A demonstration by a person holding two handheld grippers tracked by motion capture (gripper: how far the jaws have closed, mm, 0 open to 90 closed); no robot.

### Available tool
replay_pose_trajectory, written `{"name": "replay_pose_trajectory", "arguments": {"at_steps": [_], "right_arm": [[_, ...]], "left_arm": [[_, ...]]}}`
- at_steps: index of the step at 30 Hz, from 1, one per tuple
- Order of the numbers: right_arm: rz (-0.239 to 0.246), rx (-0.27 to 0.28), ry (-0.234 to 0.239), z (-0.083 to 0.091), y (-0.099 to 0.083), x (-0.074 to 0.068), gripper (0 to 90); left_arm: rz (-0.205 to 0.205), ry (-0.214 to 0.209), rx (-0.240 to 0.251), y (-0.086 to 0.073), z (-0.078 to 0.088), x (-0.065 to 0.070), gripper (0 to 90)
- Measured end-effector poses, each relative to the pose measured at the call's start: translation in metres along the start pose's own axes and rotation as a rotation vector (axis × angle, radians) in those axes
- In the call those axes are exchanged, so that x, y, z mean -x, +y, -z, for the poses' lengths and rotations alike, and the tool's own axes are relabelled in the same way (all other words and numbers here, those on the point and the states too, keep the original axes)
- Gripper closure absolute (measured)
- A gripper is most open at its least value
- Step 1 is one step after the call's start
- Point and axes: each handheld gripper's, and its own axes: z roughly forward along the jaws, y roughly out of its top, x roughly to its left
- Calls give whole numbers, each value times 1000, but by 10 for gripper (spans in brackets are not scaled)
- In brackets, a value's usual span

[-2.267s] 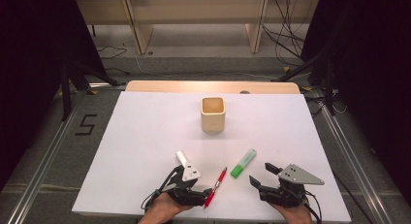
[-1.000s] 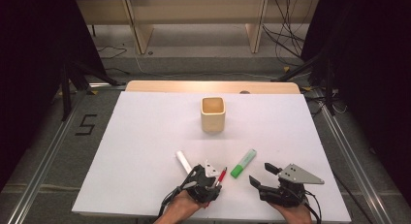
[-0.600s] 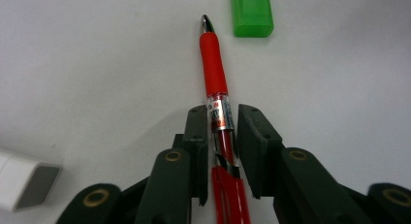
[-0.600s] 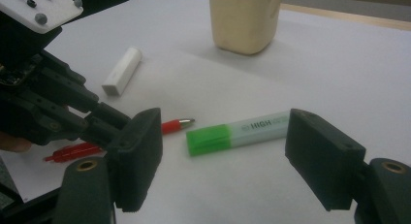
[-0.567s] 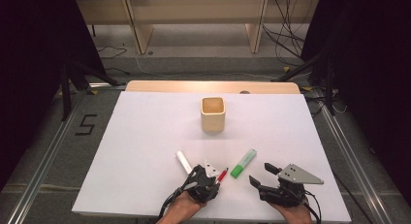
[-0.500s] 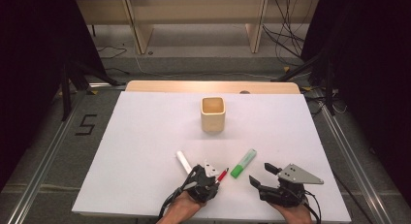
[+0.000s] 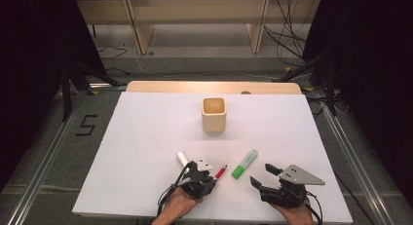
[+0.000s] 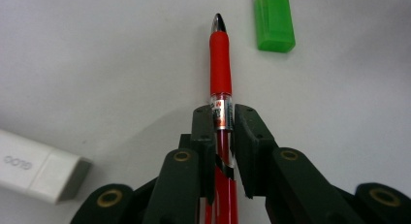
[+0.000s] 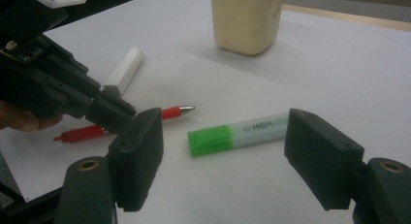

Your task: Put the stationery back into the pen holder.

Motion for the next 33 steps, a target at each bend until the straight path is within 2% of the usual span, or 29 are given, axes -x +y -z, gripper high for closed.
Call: {"name": "replay_pose_trajectory", "arguments": {"at_steps": [6,10,13,15,16,17,19,21,22,25,26,28,33], "right_arm": [[-13,5,13,0,0,0,311],[-35,16,32,0,1,0,312],[-37,29,44,0,3,-4,314],[-28,29,47,-1,4,-6,314],[-34,34,70,-3,6,-10,313],[-34,34,70,-3,6,-10,313],[-44,36,84,-4,7,-12,308],[-79,40,123,-8,9,-14,304],[-79,40,123,-8,9,-14,304],[-132,51,178,-12,12,-15,305],[-132,51,178,-12,12,-15,305],[-168,64,204,-15,15,-14,305],[-212,78,223,-20,20,-14,306]], "left_arm": [[15,-30,51,1,8,-6,788],[8,-43,123,0,16,-9,788],[9,-29,179,-1,22,-13,788],[23,-41,202,-3,25,-18,788],[26,-48,220,-4,27,-20,788],[32,-51,229,-4,28,-20,788],[30,-52,244,-5,31,-23,788],[24,-75,277,-7,36,-27,788],[24,-75,277,-7,36,-27,788],[13,-84,308,-8,40,-30,788],[16,-85,319,-9,41,-31,788],[11,-93,352,-10,43,-32,788],[4,-103,379,-11,44,-29,788]]}}
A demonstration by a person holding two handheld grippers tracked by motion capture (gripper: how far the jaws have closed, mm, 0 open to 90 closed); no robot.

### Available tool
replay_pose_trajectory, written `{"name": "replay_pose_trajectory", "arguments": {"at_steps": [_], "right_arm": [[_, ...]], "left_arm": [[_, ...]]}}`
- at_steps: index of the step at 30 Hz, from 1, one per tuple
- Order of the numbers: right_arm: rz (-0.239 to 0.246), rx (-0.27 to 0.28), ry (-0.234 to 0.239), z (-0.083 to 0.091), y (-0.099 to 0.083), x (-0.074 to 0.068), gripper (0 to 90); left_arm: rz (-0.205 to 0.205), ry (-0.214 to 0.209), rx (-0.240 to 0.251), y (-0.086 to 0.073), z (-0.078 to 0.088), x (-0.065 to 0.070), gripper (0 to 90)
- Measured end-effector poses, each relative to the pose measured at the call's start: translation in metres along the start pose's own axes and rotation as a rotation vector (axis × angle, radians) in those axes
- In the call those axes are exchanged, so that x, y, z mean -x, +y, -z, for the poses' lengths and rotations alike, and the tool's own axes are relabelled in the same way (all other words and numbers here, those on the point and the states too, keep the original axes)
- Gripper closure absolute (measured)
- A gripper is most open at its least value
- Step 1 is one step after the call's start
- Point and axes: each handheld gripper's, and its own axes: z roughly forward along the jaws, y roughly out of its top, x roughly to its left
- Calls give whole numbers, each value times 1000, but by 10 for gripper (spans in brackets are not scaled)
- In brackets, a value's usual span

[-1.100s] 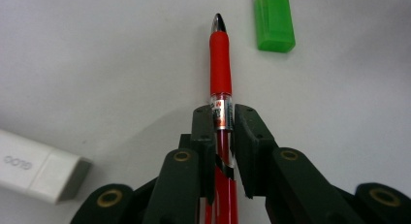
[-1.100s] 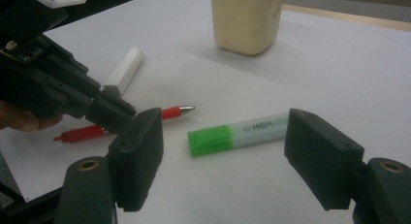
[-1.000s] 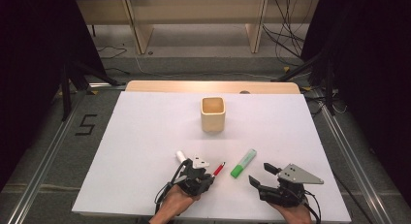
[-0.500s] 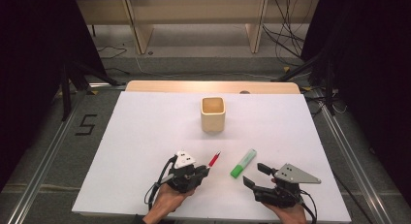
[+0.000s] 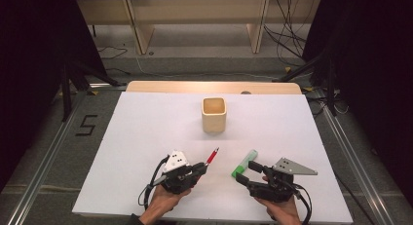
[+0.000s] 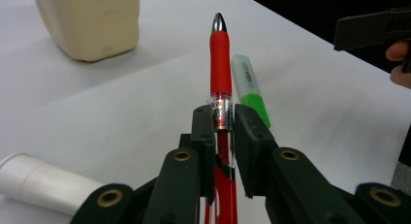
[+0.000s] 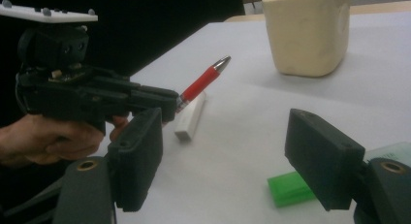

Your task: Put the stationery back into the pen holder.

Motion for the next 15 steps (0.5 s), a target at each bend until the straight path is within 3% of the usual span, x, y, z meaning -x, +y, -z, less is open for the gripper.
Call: {"name": "replay_pose_trajectory", "arguments": {"at_steps": [3,15], "right_arm": [[-3,0,12,-5,1,-2,306],[-99,16,69,-31,9,-1,350]], "left_arm": [[-1,-5,14,-1,0,3,788],[-4,-11,70,-5,-1,6,788]]}}
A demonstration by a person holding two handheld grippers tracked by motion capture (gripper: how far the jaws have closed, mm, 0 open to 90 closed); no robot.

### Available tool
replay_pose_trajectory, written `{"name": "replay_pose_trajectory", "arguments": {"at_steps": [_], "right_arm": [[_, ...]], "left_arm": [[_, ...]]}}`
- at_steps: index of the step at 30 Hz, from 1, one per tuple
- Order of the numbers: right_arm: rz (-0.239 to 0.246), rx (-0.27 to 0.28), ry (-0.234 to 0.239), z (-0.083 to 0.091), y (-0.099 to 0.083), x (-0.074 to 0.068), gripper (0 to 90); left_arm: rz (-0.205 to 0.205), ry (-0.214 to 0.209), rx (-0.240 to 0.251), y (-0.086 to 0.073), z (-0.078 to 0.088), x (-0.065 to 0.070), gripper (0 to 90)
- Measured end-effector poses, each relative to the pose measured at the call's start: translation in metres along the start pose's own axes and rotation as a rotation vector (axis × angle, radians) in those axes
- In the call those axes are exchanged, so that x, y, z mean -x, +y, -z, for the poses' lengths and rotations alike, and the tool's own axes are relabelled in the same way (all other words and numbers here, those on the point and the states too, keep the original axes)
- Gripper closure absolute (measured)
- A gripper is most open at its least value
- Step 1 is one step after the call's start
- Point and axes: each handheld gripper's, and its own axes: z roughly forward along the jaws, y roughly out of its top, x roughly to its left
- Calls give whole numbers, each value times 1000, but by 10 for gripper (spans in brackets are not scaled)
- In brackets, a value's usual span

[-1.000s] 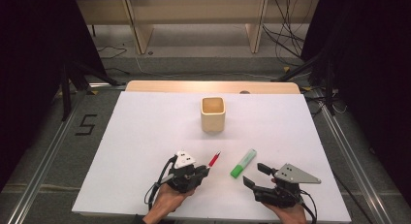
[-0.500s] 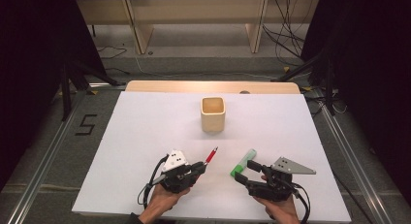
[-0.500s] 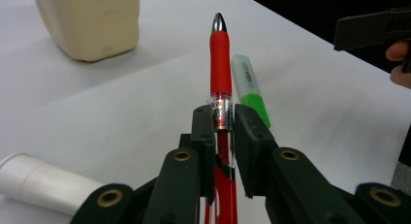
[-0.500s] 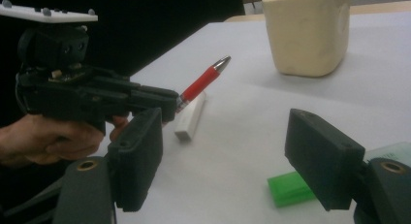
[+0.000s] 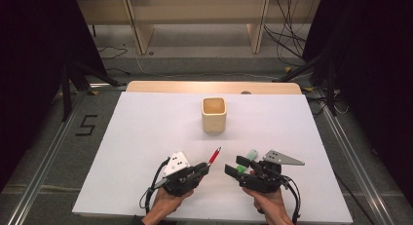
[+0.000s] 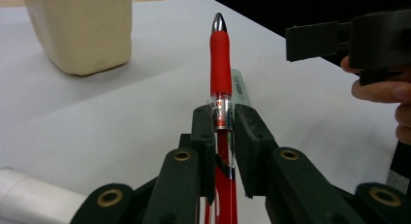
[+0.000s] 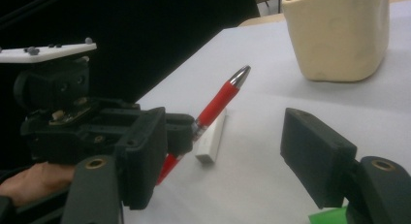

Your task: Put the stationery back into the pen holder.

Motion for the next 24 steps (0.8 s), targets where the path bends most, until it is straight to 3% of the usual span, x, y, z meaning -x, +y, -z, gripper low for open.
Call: {"name": "replay_pose_trajectory", "arguments": {"at_steps": [4,9,12,17,24], "right_arm": [[-59,-3,19,-11,0,3,361],[-81,-4,30,-19,-1,4,392],[-164,1,84,-26,-2,7,421],[-230,-3,114,-34,-3,7,488],[-270,18,124,-39,-4,9,574]], "left_arm": [[-1,-7,2,-1,0,2,787],[-5,-15,4,-1,-1,4,787],[-9,-21,7,-1,-1,6,788],[-13,-35,24,-1,0,9,788],[-6,-48,46,0,1,12,788]]}}
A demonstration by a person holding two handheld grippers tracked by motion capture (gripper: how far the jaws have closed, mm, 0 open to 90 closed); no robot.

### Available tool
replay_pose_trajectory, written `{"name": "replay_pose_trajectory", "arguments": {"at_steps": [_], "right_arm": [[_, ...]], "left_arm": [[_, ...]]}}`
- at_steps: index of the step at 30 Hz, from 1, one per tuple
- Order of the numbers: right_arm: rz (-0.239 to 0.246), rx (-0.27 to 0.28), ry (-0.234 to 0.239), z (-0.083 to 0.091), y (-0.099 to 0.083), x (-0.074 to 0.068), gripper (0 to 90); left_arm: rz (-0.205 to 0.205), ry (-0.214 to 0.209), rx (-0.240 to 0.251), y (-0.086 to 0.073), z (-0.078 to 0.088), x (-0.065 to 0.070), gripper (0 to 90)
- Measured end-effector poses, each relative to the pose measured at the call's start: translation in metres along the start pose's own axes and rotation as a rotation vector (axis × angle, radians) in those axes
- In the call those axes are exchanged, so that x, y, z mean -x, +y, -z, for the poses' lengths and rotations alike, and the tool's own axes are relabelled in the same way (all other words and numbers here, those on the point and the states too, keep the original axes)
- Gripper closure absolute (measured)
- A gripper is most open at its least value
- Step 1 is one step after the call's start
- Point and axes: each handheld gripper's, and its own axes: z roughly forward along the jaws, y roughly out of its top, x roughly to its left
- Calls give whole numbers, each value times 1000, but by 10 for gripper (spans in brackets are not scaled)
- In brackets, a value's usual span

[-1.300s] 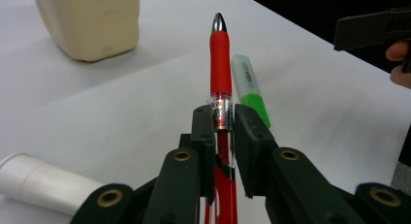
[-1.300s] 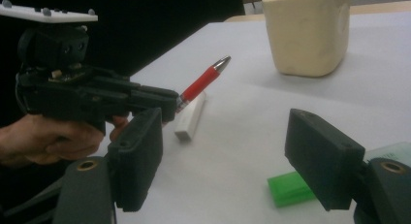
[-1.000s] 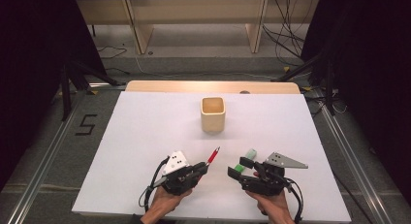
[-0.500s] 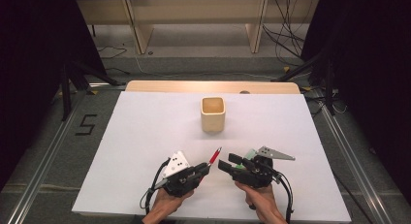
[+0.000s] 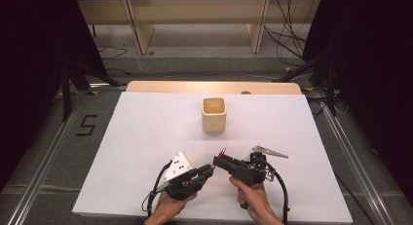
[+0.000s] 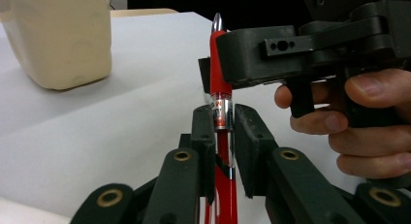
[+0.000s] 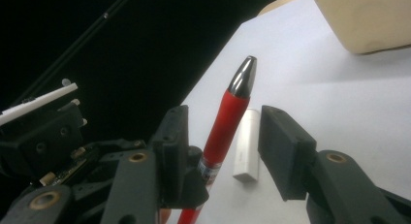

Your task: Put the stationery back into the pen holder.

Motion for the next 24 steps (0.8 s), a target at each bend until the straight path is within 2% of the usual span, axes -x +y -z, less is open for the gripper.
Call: {"name": "replay_pose_trajectory", "arguments": {"at_steps": [7,14,19,21,22,23,24], "right_arm": [[-41,13,31,-3,-1,2,640],[-80,23,40,-5,-4,5,694],[-109,31,52,-5,-6,5,785],[-115,31,56,-5,-6,4,793],[-129,33,55,-4,-6,3,800],[-134,37,59,-4,-6,3,802],[-128,48,53,-3,-6,2,802]], "left_arm": [[1,1,11,1,0,1,787],[-4,0,8,0,-2,2,787],[-1,-5,5,-1,-2,3,787],[-2,-10,6,-1,-3,2,786],[-2,-15,10,-1,-3,2,772],[-8,-34,1,1,-3,1,692],[-10,-56,-33,4,-3,0,569]]}}
